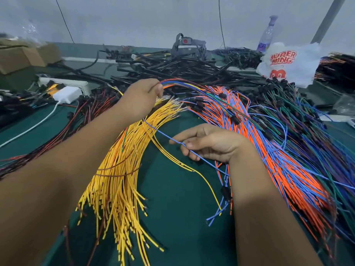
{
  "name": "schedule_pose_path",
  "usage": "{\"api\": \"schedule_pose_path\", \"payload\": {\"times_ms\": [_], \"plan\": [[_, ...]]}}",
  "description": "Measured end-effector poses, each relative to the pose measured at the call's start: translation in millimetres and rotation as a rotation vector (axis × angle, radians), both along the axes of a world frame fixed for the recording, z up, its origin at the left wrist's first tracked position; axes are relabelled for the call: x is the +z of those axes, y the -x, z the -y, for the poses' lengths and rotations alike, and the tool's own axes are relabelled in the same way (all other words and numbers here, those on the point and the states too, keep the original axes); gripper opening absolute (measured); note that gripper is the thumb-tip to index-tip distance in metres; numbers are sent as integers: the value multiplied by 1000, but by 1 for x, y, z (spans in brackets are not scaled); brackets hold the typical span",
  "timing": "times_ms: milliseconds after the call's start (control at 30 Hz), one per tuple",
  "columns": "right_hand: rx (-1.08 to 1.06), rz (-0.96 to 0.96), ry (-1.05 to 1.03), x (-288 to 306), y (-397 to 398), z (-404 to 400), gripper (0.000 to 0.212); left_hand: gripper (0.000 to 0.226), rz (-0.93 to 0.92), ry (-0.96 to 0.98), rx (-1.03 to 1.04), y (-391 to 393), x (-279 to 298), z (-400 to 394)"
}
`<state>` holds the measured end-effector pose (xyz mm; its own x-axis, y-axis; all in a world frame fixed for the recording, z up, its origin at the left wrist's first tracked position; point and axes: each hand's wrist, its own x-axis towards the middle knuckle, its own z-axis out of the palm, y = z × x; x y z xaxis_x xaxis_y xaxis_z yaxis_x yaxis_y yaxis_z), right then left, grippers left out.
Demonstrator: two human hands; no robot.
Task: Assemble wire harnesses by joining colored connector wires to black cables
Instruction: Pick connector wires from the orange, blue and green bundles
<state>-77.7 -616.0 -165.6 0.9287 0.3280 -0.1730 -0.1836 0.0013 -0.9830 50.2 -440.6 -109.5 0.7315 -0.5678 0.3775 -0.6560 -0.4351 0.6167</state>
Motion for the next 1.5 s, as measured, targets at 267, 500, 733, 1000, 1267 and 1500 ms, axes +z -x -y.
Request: {"api": "schedule_pose_path", "payload": {"times_ms": [267,500,733,1000,1267,1500], "plan": [[-36,52,6,0,-3,-5,40,32,-170,141,-36,11,-13,8],[-316,139,-32,0,-9,-3,23,33,94,-84,25,-5,-9,-12],[-550,212,-45,-1,-27,-28,28,30,-217,138,-146,14,1,-3],[-703,441,-215,20,-37,-45,25,30,-470,-82,-312,29,0,-19],[-889,600,53,91,-43,-25,31,28,-173,-34,-279,14,20,-28],[-1181,488,-334,90,-43,8,30,29,178,-349,0,18,-1,-12]]}}
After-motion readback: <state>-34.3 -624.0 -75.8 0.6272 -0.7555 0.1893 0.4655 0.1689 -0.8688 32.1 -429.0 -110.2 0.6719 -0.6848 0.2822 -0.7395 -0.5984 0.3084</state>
